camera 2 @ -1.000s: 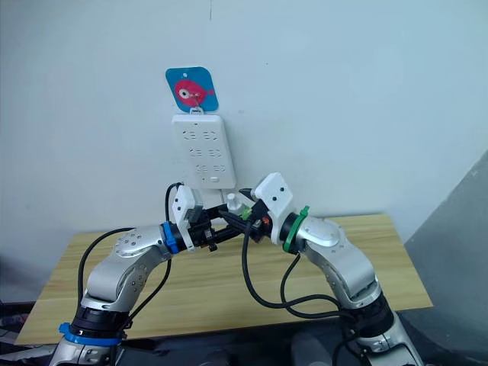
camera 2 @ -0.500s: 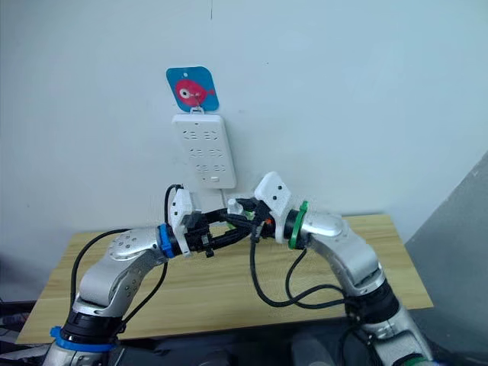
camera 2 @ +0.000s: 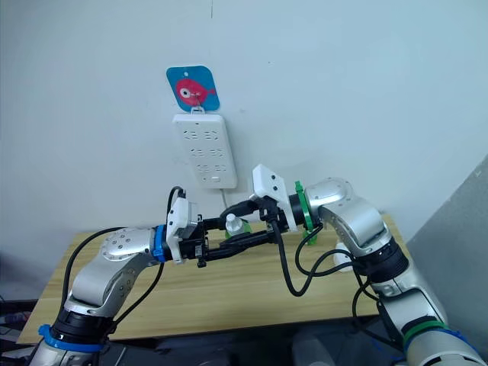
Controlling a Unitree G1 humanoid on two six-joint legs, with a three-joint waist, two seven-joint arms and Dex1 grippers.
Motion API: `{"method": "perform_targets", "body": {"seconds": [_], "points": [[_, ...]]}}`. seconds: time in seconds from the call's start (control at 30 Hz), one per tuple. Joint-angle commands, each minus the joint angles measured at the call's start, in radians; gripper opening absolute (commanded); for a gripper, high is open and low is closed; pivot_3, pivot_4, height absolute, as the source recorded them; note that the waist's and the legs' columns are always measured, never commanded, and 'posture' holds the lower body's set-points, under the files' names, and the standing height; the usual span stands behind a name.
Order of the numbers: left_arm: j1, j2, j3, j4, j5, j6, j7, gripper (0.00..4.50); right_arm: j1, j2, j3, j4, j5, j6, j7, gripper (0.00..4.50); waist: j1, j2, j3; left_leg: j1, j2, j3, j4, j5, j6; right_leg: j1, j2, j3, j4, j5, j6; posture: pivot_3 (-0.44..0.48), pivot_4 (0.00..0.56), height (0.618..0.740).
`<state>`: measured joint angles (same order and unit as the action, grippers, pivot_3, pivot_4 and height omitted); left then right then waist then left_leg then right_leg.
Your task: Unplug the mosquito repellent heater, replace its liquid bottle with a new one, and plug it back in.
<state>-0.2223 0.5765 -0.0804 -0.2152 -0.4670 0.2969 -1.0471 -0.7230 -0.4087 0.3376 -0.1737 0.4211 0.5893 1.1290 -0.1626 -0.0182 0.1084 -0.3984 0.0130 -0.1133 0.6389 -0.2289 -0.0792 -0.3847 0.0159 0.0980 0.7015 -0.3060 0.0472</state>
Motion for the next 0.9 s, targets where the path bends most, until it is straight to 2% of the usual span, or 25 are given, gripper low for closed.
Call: {"method": "perform_targets", "body": {"seconds": [0.03,0.2,0.4,0.63,0.9], "points": [[0.020,-0.033,0.043,-0.016,-0.015,0.014,0.071,2.31,0.071,-0.009,-0.100,-0.135,0.029,0.035,-0.114,3.20,0.003,0.000,0.000,0.000,0.000,0.000,0.000,0.000,0.000,0.000,0.000,0.000,0.000,0.000,0.000,-0.114,0.072,0.740],[0.047,-0.075,0.060,-0.032,-0.034,0.046,0.138,2.31,0.214,0.050,-0.109,-0.288,-0.007,0.068,-0.315,3.20,0.007,0.000,0.000,0.000,0.000,0.000,0.000,0.000,0.000,0.000,0.000,0.001,-0.002,0.000,0.000,-0.138,0.077,0.740],[0.052,-0.076,0.050,-0.047,-0.036,0.051,0.141,2.31,0.236,0.137,-0.034,-0.279,-0.088,0.038,-0.446,3.20,-0.002,0.000,0.000,0.000,0.001,0.001,0.000,0.000,0.000,0.000,0.001,0.001,-0.002,0.000,0.000,-0.148,0.076,0.740],[0.021,-0.075,0.038,-0.036,-0.019,0.037,0.129,2.31,0.204,0.157,0.023,-0.186,-0.157,-0.012,-0.464,3.20,-0.003,0.000,0.000,0.000,0.000,0.001,-0.002,0.000,0.000,0.000,0.001,0.001,-0.003,0.000,0.000,-0.140,0.071,0.740],[0.033,-0.060,0.039,-0.030,0.002,0.002,0.101,2.31,0.201,0.142,-0.034,-0.159,-0.126,0.001,-0.443,3.20,-0.003,0.000,0.000,0.000,0.000,0.001,-0.003,0.000,0.000,0.000,0.001,0.001,-0.004,0.000,0.000,-0.132,0.069,0.740]]}}
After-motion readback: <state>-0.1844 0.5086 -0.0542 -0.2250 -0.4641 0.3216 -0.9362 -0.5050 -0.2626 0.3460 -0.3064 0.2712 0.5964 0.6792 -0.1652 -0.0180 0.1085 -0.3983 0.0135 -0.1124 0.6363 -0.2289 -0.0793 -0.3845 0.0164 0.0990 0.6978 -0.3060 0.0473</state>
